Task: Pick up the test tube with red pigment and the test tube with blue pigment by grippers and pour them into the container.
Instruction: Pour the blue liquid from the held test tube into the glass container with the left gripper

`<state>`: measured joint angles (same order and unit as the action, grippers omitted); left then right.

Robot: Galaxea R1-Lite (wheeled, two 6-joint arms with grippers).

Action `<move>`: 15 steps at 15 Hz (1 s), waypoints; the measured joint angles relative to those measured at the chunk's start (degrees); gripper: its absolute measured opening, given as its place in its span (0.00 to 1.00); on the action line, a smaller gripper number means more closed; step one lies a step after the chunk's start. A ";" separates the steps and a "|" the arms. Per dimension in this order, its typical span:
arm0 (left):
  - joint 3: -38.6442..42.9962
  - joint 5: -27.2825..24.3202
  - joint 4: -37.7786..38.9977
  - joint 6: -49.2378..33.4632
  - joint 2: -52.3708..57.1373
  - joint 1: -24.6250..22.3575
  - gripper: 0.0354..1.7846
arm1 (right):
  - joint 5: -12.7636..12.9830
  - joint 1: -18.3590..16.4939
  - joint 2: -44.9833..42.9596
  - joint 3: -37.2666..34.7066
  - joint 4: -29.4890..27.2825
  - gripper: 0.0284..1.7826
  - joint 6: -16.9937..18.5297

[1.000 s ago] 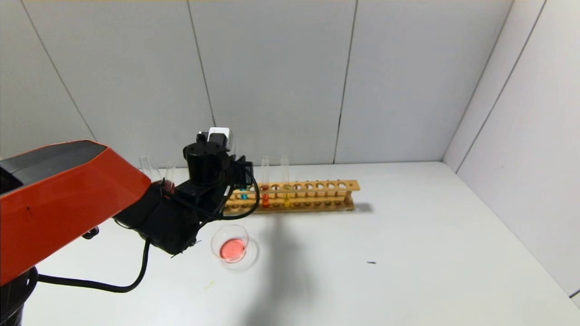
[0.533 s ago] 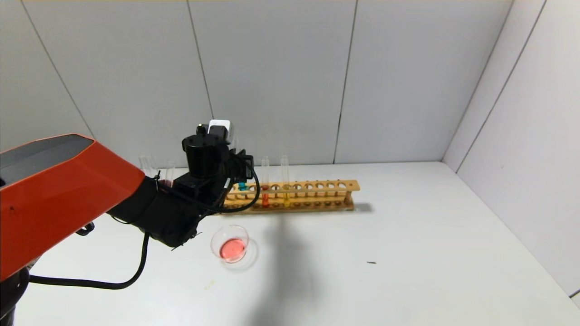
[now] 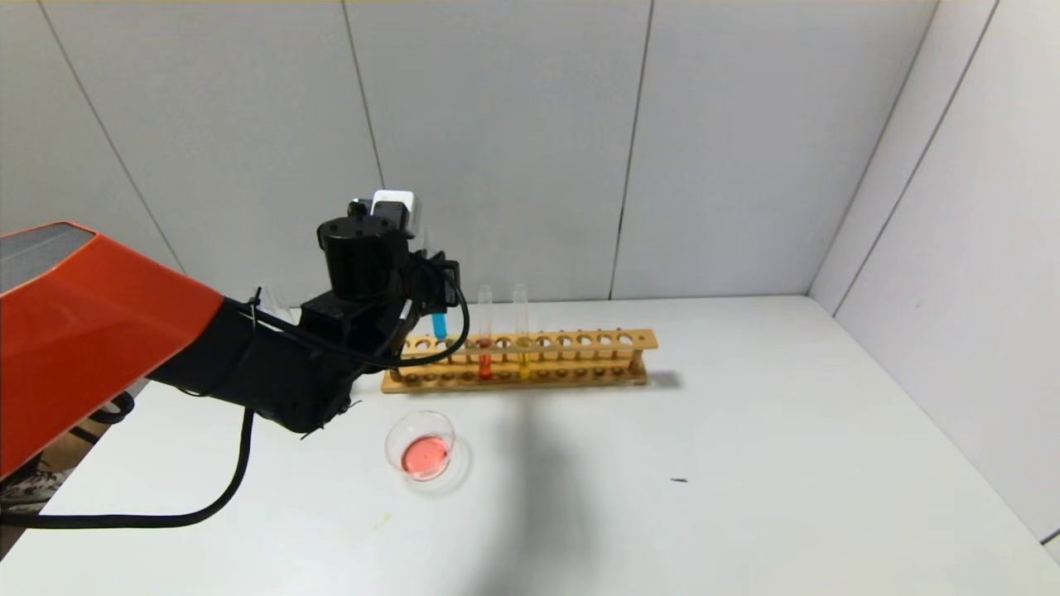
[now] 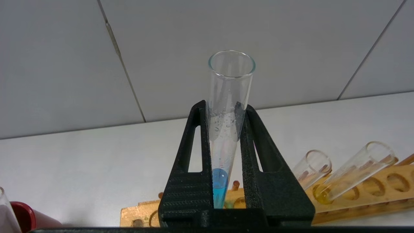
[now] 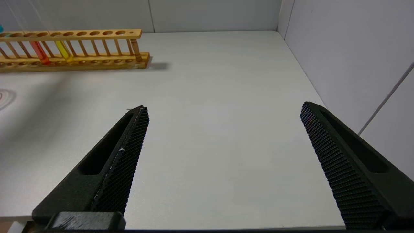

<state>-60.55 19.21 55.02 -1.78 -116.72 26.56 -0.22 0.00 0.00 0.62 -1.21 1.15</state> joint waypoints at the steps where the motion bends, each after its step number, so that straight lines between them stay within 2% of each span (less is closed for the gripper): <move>1: -0.39 0.00 -0.59 0.07 0.55 0.06 0.15 | 0.00 0.00 0.00 0.00 -0.02 0.96 -0.02; 9: -1.77 0.29 -8.28 1.10 7.38 0.55 0.15 | -0.02 0.00 0.00 0.00 -0.02 0.96 0.00; 15: 8.30 0.52 -12.74 5.19 17.86 0.33 0.15 | 0.00 0.00 0.00 0.00 0.00 0.96 -0.02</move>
<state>-52.25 19.74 42.28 3.41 -98.87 26.89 -0.22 0.00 0.00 0.62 -1.21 1.12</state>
